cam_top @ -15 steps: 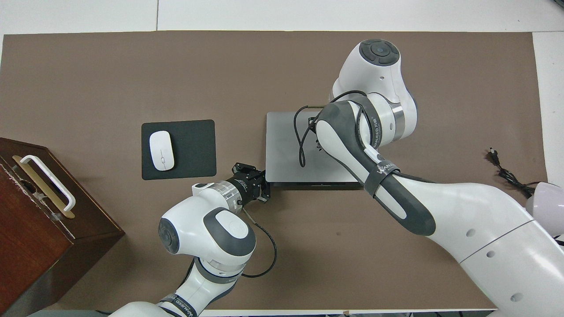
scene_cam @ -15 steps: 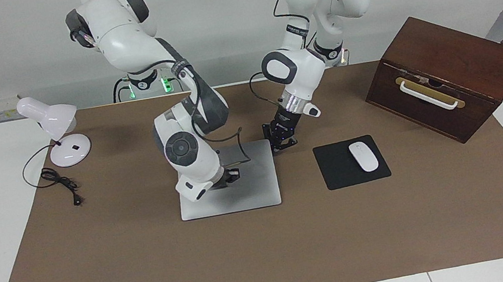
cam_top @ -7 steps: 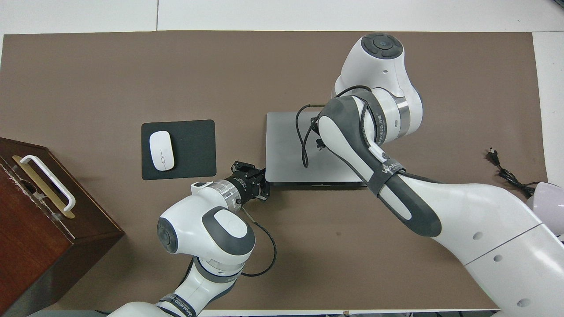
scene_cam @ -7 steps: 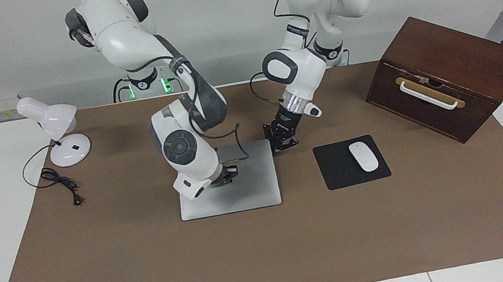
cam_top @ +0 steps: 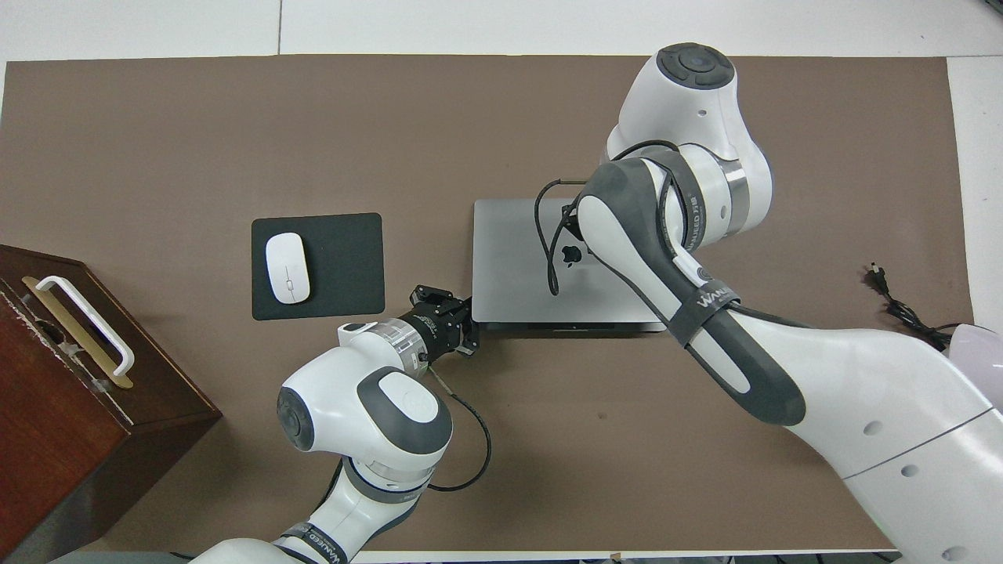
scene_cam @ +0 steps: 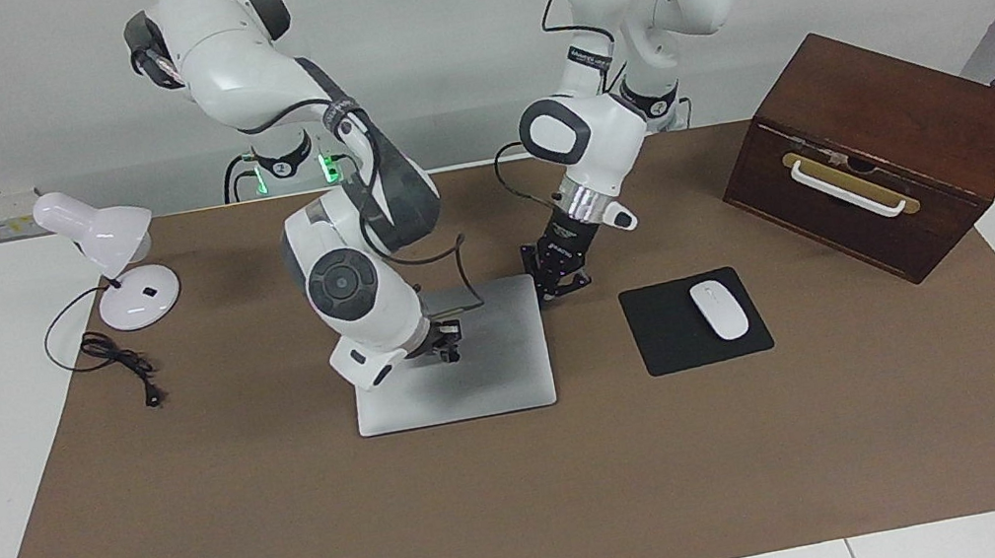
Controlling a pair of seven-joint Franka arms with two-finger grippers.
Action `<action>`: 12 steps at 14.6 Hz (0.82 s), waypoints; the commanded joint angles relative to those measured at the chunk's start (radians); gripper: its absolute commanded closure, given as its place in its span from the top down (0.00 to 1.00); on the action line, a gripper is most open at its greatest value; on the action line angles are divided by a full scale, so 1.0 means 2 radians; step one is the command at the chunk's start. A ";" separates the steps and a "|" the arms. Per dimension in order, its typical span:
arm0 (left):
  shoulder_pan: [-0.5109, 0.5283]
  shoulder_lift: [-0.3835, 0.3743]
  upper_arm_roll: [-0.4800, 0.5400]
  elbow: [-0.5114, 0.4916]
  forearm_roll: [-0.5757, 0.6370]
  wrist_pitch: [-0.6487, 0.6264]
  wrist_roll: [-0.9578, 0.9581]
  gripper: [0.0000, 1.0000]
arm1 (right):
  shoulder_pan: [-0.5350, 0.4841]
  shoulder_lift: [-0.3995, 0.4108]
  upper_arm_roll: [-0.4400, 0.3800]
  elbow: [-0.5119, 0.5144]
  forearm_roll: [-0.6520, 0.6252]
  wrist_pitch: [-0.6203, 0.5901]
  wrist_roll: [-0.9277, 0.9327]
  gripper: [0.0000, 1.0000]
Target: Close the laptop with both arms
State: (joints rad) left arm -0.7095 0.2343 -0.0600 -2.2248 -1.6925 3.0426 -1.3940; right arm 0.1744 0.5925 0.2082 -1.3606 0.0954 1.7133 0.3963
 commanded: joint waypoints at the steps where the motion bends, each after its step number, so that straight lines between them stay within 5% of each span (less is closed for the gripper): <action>1: 0.009 -0.012 -0.002 -0.007 -0.011 -0.001 0.011 0.00 | -0.016 -0.012 0.002 0.011 0.007 -0.028 -0.011 0.00; 12: 0.039 -0.022 -0.002 -0.016 -0.010 -0.014 0.044 0.00 | -0.067 -0.104 -0.031 0.015 -0.006 -0.072 -0.099 0.00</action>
State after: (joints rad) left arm -0.6668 0.2209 -0.0605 -2.2326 -1.6925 3.0419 -1.3461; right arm 0.0638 0.4205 0.1538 -1.3222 0.0913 1.5890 0.2504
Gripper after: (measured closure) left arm 0.991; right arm 0.991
